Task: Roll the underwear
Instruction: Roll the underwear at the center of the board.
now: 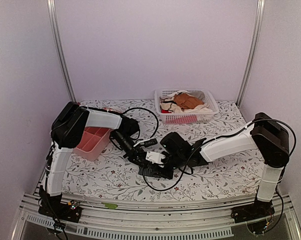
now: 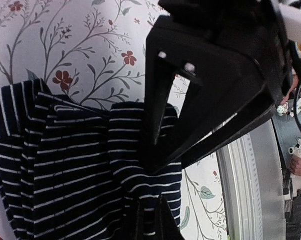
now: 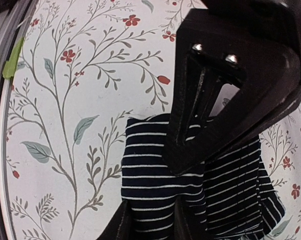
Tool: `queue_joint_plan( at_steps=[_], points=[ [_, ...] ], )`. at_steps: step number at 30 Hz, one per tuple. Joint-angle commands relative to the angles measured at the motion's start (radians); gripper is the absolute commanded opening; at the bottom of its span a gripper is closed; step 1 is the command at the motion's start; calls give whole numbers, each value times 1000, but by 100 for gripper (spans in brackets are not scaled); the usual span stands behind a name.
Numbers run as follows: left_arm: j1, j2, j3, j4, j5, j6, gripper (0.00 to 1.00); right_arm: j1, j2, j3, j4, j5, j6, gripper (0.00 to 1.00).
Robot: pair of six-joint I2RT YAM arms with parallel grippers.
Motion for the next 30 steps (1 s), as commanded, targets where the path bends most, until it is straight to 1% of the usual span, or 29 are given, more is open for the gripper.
queue_joint_plan(
  at_steps=[1, 4, 6, 7, 9, 11, 12, 13, 16, 18, 22, 26, 30],
  points=[
    [11, 31, 4, -8, -45, 9, 0, 24, 55, 8, -22, 43, -16, 17],
    [14, 25, 2, -8, -43, 14, 0, 25, 56, 12, -35, 44, -10, 0],
    [16, 19, -2, -7, -42, 19, 2, 26, 50, 21, -52, 43, -4, 0],
    [18, 11, -6, -3, -42, 25, 6, 25, 46, 28, -64, 35, 2, 0],
    [25, -16, -22, 20, -47, 23, 20, 25, 31, 44, -94, -5, 29, 0],
    [42, -70, -50, 72, -51, 6, 32, 24, 15, 52, -115, -78, 73, 0],
    [55, -103, -73, 115, -54, -16, 39, 21, 9, 56, -123, -119, 93, 0],
    [72, -148, -109, 180, -55, -51, 50, 19, 7, 60, -133, -163, 121, 0],
    [132, -304, -249, 407, -61, -164, 60, 1, 14, 73, -152, -296, 202, 0],
    [162, -431, -354, 536, -97, -221, 63, -18, 36, 88, -164, -373, 268, 0],
    [202, -585, -473, 675, -165, -261, 65, -96, 83, 110, -140, -532, 366, 0],
    [206, -738, -624, 780, -193, -216, 65, -189, 175, 179, -133, -701, 493, 0],
    [170, -886, -800, 883, -245, -152, 65, -229, 260, 267, -154, -782, 566, 0]
  ],
)
